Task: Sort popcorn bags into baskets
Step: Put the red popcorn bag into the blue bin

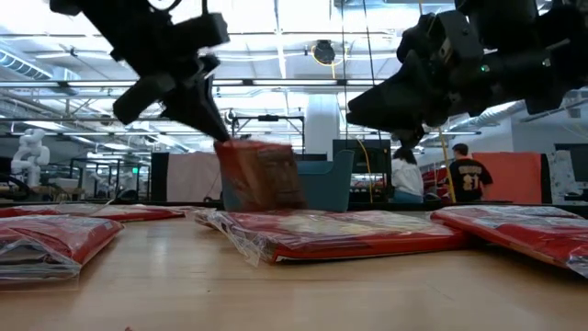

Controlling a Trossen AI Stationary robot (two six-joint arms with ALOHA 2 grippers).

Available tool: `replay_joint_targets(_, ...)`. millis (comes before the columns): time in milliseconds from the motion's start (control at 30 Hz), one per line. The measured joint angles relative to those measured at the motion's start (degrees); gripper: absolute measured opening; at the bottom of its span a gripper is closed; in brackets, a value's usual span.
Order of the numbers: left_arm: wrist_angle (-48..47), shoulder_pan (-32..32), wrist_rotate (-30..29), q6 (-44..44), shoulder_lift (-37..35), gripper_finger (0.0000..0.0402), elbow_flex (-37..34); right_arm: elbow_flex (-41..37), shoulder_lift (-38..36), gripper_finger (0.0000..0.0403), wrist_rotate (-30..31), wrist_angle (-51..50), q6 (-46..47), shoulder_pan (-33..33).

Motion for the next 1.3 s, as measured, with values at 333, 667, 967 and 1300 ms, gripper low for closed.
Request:
replay_joint_targets(333, 2.2, -1.2, -4.7, 8.2, 0.0, 0.0001, 2.6, 0.0, 0.4, 0.0198, 1.2, -0.4, -3.7, -1.8)
replay_joint_targets(667, 13.3, -1.3, -4.9, 17.8, 0.0, 0.0000, 2.7, 0.0, 0.4, 0.0226, -0.3, -2.2, -7.4, -2.6)
replay_joint_targets(967, 18.7, -1.2, -3.9, 19.4, -0.1, 0.0000, 2.7, 0.0, 2.2, 0.0226, 5.0, -1.7, -16.2, -0.3)
replay_joint_targets(1300, 15.6, 2.5, 0.4, -11.6, -0.1, 0.0024, 2.5, 2.0, 8.3, 0.0224, 5.7, -3.1, -11.5, -1.3)
